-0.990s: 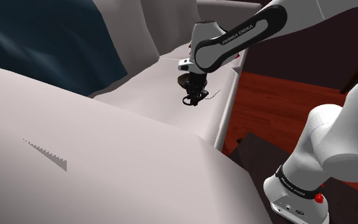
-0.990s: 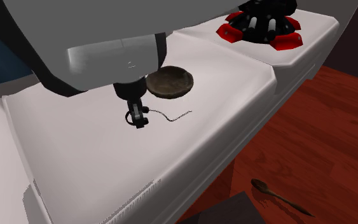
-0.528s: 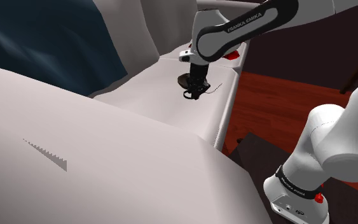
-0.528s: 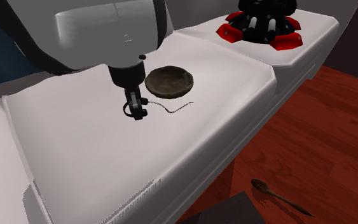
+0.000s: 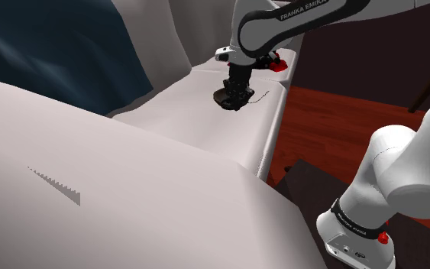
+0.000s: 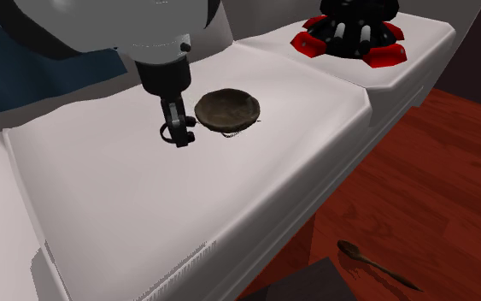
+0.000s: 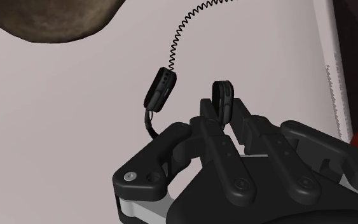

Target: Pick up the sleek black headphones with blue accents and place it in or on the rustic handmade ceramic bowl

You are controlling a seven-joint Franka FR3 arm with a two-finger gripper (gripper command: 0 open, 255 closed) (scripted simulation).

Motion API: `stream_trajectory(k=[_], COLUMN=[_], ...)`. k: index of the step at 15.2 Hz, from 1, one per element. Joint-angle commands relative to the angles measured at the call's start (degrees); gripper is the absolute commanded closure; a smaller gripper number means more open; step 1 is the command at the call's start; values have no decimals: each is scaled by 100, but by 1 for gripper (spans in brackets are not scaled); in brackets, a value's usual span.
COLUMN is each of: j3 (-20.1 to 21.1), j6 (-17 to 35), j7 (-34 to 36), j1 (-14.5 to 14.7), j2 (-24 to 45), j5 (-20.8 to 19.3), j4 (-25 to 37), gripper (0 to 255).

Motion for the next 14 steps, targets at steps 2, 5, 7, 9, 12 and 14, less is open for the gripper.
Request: stream_trajectory(k=[2, 5, 7, 9, 12, 14], j3=[10, 24, -49, -193, -378, -477], j6=[-243, -478, -502, -510, -568, -640], j7=[1, 10, -113, -364, -744, -995], j1=[-1, 1, -22, -72, -175, -268], j2=[-61, -121, 66, 462, 1078, 1506], j5=[-8, -15, 25, 129, 334, 497], j4=[182, 358, 568, 963, 1611, 2084], gripper=[255, 255, 255, 255, 255, 255])
